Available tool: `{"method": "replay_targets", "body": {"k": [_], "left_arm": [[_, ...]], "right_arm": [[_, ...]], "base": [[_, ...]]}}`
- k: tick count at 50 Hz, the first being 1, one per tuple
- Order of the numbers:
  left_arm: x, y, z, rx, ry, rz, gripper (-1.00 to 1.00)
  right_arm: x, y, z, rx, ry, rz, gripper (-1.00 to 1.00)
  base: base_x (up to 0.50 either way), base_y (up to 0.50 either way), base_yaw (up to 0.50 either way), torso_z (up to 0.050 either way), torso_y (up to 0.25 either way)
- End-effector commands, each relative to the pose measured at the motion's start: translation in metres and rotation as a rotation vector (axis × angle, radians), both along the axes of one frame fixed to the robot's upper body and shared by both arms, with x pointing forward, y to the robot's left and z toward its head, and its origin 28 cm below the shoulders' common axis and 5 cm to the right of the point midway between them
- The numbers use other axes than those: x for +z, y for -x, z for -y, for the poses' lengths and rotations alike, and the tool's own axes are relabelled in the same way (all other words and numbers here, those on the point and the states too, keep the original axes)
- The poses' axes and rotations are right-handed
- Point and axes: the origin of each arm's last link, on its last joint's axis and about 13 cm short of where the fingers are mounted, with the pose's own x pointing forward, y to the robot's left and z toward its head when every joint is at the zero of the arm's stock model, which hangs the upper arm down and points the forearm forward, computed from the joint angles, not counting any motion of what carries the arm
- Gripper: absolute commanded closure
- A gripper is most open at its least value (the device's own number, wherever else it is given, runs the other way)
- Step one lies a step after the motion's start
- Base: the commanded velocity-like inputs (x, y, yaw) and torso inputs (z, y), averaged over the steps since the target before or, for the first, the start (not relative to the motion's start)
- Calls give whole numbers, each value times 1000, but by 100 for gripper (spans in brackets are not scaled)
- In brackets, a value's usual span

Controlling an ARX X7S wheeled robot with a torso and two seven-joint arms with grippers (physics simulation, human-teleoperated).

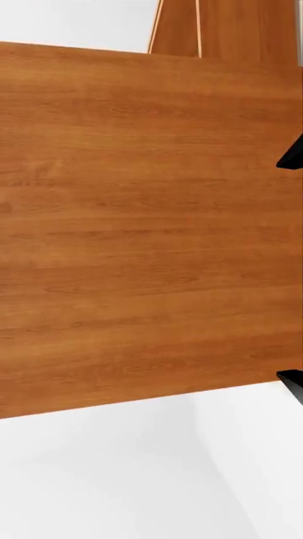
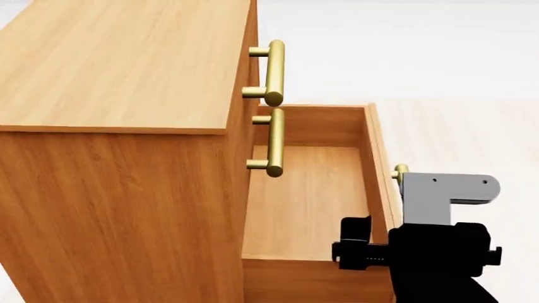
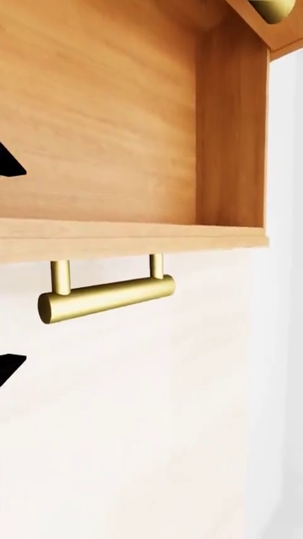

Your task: Put the bowl in the bottom drawer of the cabinet and close it.

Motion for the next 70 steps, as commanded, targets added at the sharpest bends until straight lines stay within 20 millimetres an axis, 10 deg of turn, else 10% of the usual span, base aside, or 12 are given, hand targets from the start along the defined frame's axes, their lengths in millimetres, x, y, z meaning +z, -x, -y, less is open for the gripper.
{"method": "replay_targets", "body": {"k": [1, 70], "left_arm": [[-1, 0, 0, 0, 1, 0, -100], [8, 1, 0, 4, 0, 0, -100]], "right_arm": [[-5, 2, 11, -74, 67, -16, -100], [-12, 6, 35, -84, 63, -14, -100]], "base": [[0, 0, 0, 0, 0], [1, 0, 0, -1, 0]]}}
